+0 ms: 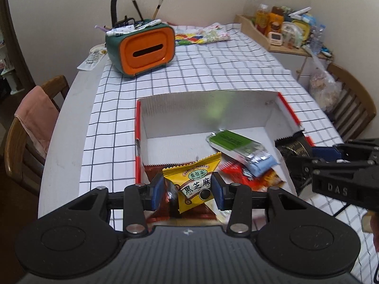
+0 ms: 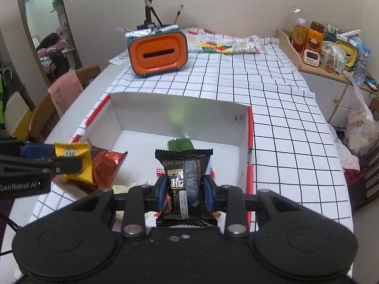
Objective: Organize snacks
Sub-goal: 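Carry both packets into the red box and open both tools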
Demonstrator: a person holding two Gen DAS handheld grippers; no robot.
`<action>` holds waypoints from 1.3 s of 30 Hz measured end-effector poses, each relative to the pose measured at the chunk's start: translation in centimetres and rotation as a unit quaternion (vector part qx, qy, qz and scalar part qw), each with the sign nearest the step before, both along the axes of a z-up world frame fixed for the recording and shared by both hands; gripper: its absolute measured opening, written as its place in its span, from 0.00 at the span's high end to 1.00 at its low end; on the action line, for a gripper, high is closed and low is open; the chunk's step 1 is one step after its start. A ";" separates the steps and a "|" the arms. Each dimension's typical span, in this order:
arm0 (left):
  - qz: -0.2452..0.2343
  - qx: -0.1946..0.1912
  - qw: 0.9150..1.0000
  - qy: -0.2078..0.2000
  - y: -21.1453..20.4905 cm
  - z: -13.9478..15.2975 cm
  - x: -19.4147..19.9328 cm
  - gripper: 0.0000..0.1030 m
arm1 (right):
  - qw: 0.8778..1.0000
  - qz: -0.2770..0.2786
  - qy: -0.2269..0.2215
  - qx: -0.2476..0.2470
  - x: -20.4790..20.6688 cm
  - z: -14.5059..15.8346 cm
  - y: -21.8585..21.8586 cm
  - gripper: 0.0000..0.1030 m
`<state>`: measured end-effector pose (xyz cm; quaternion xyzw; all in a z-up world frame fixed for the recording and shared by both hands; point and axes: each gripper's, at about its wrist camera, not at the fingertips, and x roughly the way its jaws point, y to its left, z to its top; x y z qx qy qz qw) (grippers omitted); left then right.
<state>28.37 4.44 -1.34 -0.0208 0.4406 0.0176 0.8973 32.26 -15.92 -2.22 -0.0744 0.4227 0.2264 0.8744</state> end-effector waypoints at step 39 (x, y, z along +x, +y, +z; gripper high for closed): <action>0.010 -0.016 1.000 0.006 1.0 -0.3 2.7 0.40 | 0.999 0.015 0.034 0.008 3.3 -0.3 1.2 0.64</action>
